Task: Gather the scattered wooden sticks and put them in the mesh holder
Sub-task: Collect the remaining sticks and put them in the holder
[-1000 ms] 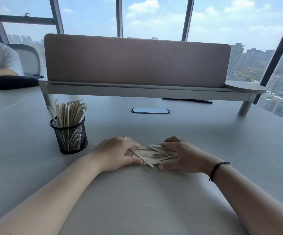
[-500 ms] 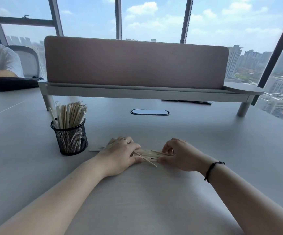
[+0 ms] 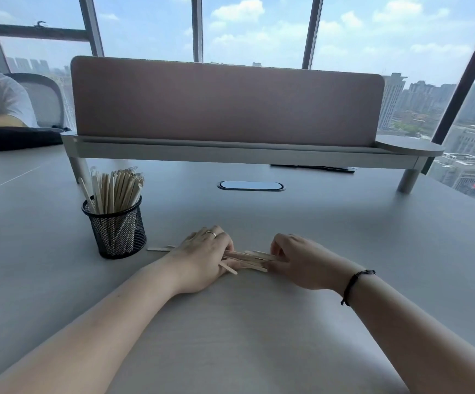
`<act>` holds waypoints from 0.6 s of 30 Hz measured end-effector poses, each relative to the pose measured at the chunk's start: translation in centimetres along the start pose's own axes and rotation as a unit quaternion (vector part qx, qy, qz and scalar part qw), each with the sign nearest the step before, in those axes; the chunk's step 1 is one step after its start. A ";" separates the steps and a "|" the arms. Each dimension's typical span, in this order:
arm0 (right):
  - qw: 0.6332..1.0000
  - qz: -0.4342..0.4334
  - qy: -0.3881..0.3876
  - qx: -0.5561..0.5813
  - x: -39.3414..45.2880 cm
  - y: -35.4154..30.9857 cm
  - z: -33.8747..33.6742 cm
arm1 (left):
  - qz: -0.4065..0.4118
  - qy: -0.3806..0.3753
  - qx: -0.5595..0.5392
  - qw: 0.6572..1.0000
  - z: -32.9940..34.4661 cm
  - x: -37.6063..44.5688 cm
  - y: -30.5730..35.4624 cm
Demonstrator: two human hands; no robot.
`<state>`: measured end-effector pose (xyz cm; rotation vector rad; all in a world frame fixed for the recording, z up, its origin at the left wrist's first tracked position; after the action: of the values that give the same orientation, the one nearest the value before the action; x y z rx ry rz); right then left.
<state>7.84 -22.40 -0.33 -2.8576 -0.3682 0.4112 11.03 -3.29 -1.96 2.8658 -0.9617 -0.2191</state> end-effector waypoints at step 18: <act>0.989 -0.067 0.028 -0.127 -0.8 -1.8 0.2 | 0.011 0.005 0.042 0.999 0.2 -0.2 1.7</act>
<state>6.67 -20.88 0.15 -3.0559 -0.6407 0.2755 9.88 -4.51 -1.90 2.9272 -1.0243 -0.1648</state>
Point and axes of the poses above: each hand's wrist, its own x-axis towards the middle knuckle, its own z-axis out of the palm, y = z × x, the point moved 5 cm from there along x, towards the middle knuckle, and after that the axes turned 14 degrees about -y, right-handed, at the moved point
